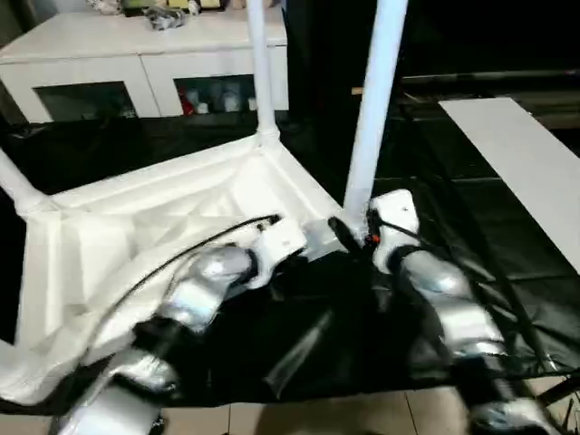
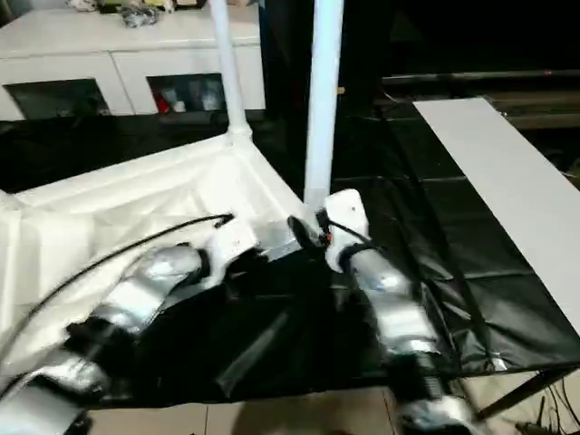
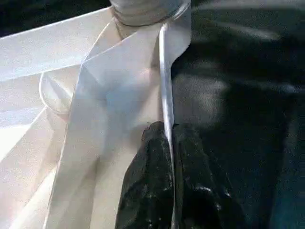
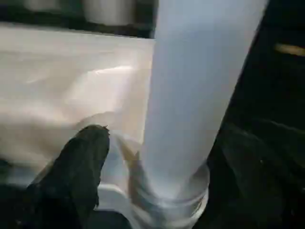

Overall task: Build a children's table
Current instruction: Rotate leg to tighten

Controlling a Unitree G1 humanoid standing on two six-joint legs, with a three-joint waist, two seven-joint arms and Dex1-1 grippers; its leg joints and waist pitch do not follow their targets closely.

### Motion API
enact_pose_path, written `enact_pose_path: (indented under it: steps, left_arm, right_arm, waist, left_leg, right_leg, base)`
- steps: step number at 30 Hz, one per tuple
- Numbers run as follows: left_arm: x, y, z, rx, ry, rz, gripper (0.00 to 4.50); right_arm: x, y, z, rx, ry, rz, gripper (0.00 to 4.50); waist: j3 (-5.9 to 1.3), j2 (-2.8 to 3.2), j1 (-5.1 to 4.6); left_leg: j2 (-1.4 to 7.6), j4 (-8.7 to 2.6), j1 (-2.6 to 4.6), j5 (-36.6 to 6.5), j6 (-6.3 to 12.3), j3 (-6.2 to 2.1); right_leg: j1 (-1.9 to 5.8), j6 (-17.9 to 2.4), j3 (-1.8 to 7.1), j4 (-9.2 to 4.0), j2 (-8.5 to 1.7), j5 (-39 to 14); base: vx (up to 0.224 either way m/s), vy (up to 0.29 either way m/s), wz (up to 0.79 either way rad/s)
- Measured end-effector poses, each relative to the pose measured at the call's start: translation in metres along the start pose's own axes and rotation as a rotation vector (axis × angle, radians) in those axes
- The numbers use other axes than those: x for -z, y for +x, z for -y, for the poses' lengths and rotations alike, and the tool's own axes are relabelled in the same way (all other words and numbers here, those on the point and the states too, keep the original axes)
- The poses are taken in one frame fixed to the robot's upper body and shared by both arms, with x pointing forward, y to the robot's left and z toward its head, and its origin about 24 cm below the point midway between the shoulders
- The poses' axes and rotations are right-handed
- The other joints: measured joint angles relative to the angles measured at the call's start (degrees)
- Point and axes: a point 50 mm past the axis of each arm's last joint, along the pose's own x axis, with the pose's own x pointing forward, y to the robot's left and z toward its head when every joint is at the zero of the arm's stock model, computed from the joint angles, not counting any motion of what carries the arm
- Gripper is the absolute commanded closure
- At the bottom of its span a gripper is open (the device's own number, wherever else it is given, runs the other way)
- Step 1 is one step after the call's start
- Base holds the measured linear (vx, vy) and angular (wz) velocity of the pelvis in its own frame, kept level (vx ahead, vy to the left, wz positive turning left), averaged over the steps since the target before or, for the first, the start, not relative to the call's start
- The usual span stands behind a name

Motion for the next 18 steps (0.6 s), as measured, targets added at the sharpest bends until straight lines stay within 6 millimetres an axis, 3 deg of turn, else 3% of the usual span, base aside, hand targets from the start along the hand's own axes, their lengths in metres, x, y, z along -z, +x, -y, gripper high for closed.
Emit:
enact_pose_path:
  steps: [3, 7, 14, 18]
  left_arm:
    - [0.008, -0.021, 0.003, 0.123, 0.033, 0.000, 4.50]
    - [0.007, -0.034, 0.013, 0.266, 0.006, 0.006, 4.50]
    - [0.007, -0.039, 0.016, 0.319, 0.000, 0.000, 4.50]
    - [0.007, -0.039, 0.017, 0.327, -0.004, -0.001, 4.50]
  right_arm:
    - [0.006, -0.016, -0.002, -0.170, -0.027, -0.027, 0.42]
    - [0.002, -0.029, -0.007, -0.376, -0.083, -0.051, 0.42]
    - [0.005, -0.033, -0.013, -0.510, -0.095, -0.087, 0.42]
    - [0.009, -0.034, -0.018, -0.573, -0.103, -0.119, 0.79]
  waist:
    - [0.01, -0.03, 0.81]
    - [0.07, -0.12, 1.17]
    - [0.36, -0.58, 1.18]
    - [0.40, -0.64, 1.17]
  left_leg:
    - [0.35, 0.01, -0.07, 0.01, -0.02, -0.02]
    - [0.35, 0.09, -0.20, 0.01, 0.10, 0.01]
    - [0.34, 0.20, -0.24, -0.03, 0.06, 0.03]
    - [0.34, 0.25, -0.22, -0.03, 0.05, 0.05]
  right_leg:
    - [-0.18, 0.08, -0.39, 0.09, 0.12, -0.05]
    - [-0.16, -0.02, -0.45, 0.03, 0.05, -0.14]
    - [-0.11, -0.05, -0.56, 0.06, -0.05, -0.12]
    - [-0.08, -0.09, -0.57, 0.10, -0.08, -0.09]
  base:
    - [0.036, -0.020, 0.03]
    - [0.000, 0.000, 0.00]
    - [0.000, 0.000, 0.00]
    - [0.000, 0.000, 0.00]
